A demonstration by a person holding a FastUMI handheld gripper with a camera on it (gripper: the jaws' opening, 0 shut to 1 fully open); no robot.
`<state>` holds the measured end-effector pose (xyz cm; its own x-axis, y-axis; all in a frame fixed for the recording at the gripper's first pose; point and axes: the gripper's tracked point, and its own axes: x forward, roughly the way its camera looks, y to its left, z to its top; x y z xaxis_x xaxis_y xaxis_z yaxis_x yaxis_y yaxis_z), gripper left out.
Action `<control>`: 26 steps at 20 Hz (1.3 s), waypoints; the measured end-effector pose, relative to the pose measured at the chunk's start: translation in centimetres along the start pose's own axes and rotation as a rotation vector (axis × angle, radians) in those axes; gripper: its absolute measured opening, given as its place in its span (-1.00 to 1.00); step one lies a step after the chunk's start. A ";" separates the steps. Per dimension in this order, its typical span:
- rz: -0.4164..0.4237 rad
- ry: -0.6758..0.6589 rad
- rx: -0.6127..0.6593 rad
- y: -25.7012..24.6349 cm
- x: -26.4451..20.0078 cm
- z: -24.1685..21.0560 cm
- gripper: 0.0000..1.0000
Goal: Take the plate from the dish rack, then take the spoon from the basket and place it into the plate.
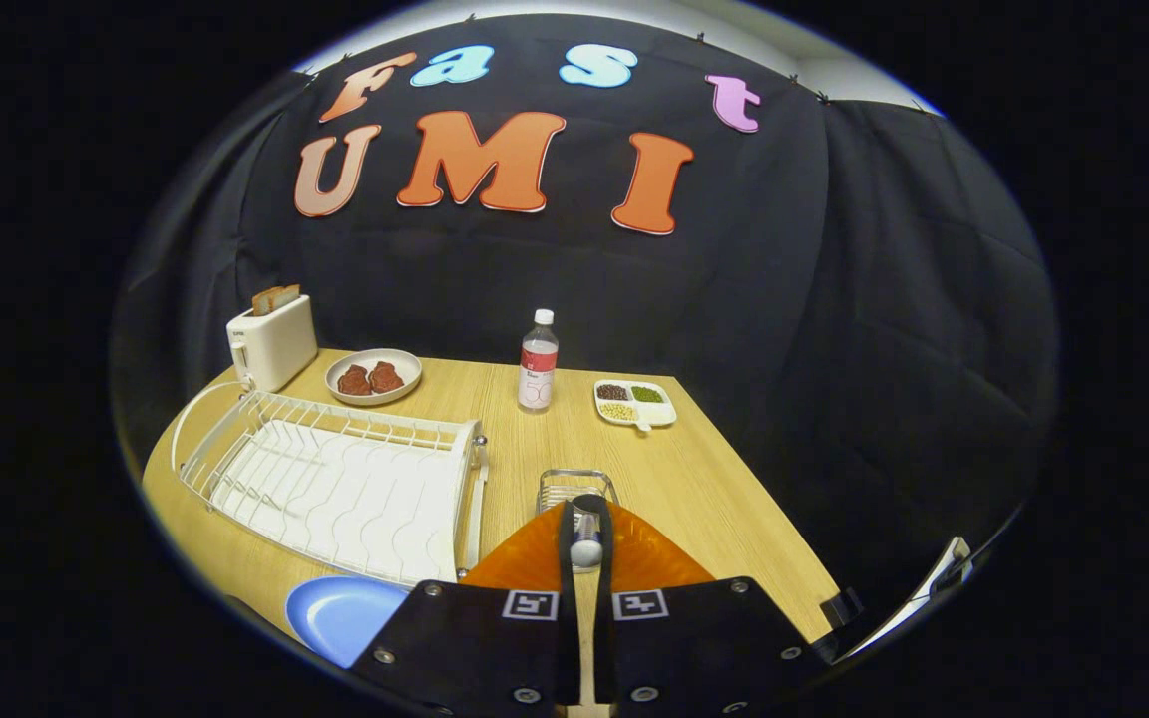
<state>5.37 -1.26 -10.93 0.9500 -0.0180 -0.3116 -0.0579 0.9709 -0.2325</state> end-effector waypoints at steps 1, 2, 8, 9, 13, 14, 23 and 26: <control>-0.008 -0.004 0.001 0.0 -0.7 0.0 -0.89; -0.015 -0.002 0.001 0.0 -1.4 -0.3 -0.89; -0.027 -0.008 0.014 1.7 -6.2 -1.4 -0.89; -0.025 -0.003 0.014 2.1 -6.9 -1.7 -0.89; -0.011 0.008 0.028 3.7 -10.0 -2.9 -0.89; -0.003 0.011 0.031 4.2 -10.8 -3.2 -0.89; 0.113 0.048 0.052 9.7 -13.2 -5.8 -0.89; 0.162 0.059 0.045 11.6 -13.1 -6.4 -0.89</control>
<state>-9.73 8.71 -15.38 0.9097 0.1272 -0.3954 -0.1941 0.9718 -0.1339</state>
